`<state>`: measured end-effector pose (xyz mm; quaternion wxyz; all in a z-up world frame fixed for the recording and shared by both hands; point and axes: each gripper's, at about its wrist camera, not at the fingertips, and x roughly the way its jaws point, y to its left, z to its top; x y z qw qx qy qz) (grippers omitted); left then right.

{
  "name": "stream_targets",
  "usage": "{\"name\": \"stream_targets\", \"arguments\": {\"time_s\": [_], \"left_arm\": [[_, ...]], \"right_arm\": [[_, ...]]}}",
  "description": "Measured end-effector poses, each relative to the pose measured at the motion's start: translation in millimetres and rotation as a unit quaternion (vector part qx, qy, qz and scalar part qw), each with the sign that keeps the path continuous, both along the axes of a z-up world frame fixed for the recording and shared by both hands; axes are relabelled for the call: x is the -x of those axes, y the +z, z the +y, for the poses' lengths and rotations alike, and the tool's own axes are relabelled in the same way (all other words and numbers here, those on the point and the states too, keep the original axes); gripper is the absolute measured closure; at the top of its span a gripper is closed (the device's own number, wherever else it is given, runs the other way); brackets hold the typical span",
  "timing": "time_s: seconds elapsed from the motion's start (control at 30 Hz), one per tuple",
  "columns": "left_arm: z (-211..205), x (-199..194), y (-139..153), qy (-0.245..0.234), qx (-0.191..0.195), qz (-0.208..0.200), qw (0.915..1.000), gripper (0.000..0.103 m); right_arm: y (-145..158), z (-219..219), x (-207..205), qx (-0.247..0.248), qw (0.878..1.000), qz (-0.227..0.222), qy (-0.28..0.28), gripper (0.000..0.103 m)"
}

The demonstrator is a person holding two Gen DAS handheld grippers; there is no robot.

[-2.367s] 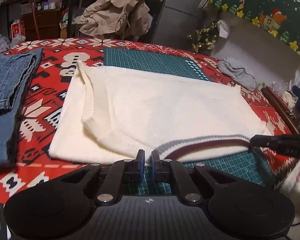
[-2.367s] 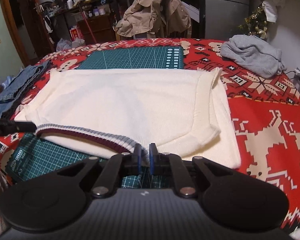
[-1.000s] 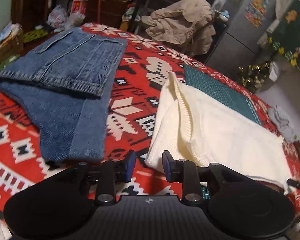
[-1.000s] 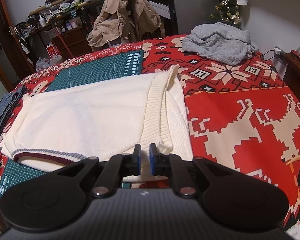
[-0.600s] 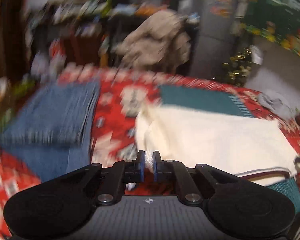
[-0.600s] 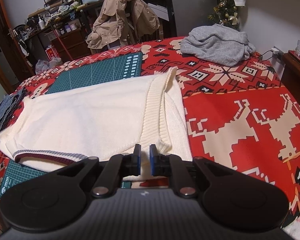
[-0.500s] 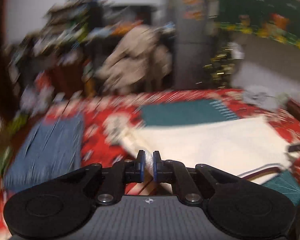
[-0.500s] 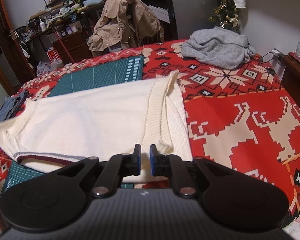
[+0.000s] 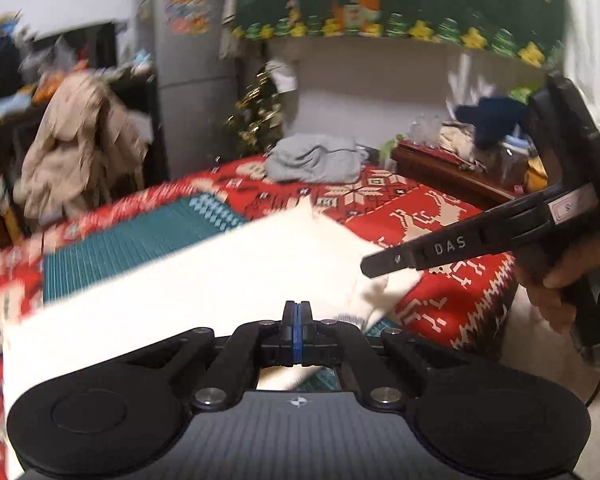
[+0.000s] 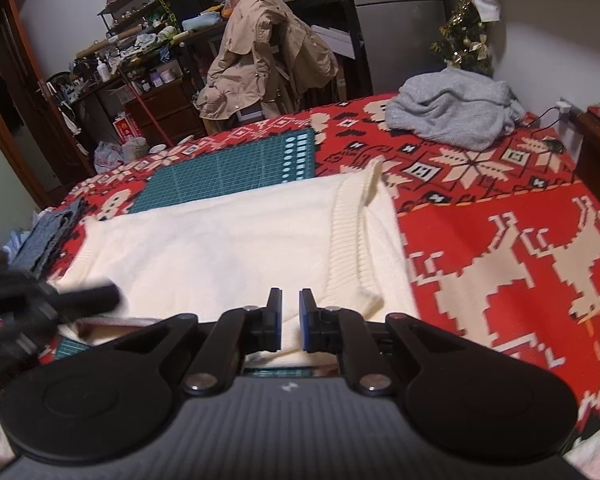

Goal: Fold clothes
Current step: 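Open the left gripper and grasp the vest's ribbed side edge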

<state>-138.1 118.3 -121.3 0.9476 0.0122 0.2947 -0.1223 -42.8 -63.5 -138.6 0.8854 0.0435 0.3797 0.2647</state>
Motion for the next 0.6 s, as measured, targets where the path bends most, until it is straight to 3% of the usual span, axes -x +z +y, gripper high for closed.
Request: {"name": "stream_targets", "arguments": {"time_s": [0.07, 0.13, 0.27, 0.4, 0.5, 0.6], "left_arm": [[23.5, 7.4, -3.6, 0.053, 0.028, 0.016, 0.9981, 0.097], [55.6, 17.8, -8.0, 0.116, 0.064, 0.029, 0.9907, 0.097], [126.7, 43.7, -18.3, 0.255, 0.129, 0.045, 0.9572, 0.092], [175.1, 60.6, -26.7, 0.345, 0.154, 0.052, 0.9243, 0.087], [187.3, 60.8, -32.0, 0.367, 0.152, 0.065, 0.9156, 0.084], [190.7, 63.1, -37.7, 0.367, 0.148, 0.075, 0.9151, 0.077]], "right_arm": [[0.6, 5.0, 1.4, -0.001, 1.0, -0.002, 0.009, 0.093], [-0.1, 9.7, 1.0, -0.003, 1.0, 0.001, 0.014, 0.093], [-2.1, 18.9, 0.6, -0.005, 1.0, 0.008, 0.022, 0.093], [-3.7, 27.7, 0.7, -0.003, 0.999, 0.011, 0.032, 0.093], [-5.0, 31.9, 1.5, -0.001, 0.999, 0.013, 0.035, 0.093], [-5.2, 31.9, 1.9, 0.003, 0.999, 0.015, 0.034, 0.093]]}}
